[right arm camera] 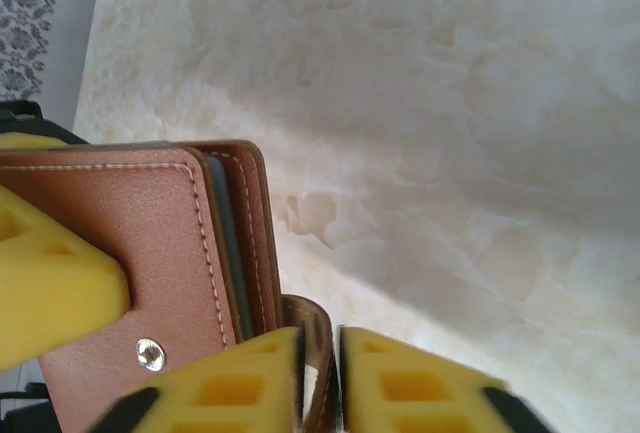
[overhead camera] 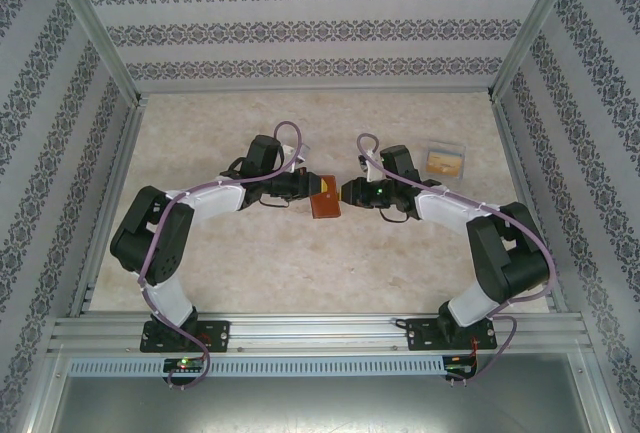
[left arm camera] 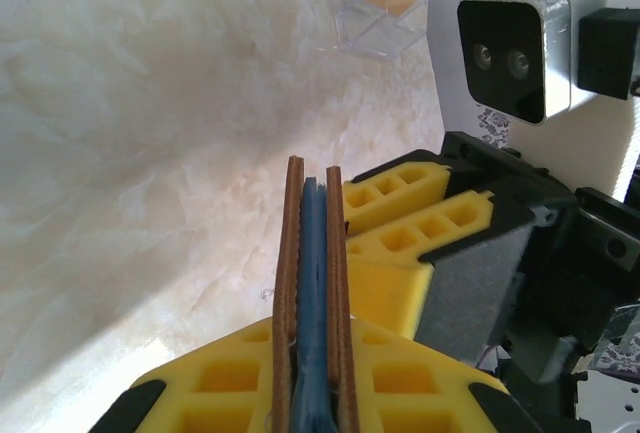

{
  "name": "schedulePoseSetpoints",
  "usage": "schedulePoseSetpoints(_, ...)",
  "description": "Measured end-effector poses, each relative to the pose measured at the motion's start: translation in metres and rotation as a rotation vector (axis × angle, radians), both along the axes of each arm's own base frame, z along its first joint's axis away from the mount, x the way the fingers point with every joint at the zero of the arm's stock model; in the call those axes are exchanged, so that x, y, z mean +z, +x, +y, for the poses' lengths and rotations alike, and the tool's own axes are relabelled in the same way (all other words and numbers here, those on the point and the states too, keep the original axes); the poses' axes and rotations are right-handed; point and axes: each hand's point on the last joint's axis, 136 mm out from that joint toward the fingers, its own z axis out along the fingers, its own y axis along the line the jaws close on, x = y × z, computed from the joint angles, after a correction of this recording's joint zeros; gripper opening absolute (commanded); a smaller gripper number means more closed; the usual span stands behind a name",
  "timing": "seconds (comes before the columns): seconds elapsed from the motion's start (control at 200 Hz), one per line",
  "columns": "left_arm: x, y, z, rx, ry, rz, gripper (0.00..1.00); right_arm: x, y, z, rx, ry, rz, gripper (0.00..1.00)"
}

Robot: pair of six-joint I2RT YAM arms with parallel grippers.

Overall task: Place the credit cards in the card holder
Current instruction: Open the card holder at the center of the table.

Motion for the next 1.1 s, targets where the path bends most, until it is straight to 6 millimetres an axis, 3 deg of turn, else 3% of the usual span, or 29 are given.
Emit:
schedulePoseSetpoints(0.055,0.0,0.0,0.0,0.001,0.0,-0.001,0.02,0.0,0.0,0.0,-0.005,0.002,0.007,0.01)
schedulePoseSetpoints(0.155,-0.001,0.001,0.001,0.006,0.006,-0.006,0.31,0.001,-0.001,0.0,-0.001,0.004,0.005,0.0)
schedulePoseSetpoints(0.265,-0.004,0.004,0.002,0.013,0.025,-0.025,0.4,0.005,-0.002,-0.001,-0.002,0.004,-0.001,0.0)
schedulePoseSetpoints(0.679,-0.063,0.017,0.016,0.105,0.156,0.041,0.46,-0.016,-0.012,-0.02,-0.054,-0.141,0.127,0.0)
schedulePoseSetpoints(0.894,-0.068,0.015,0.014,0.102,0.148,0.065,0.51,-0.023,-0.019,-0.03,-0.079,-0.194,0.175,0.0)
schedulePoseSetpoints(1.099,-0.068,0.008,0.012,0.083,0.124,0.086,0.57,-0.016,-0.025,-0.028,-0.071,-0.206,0.171,0.0)
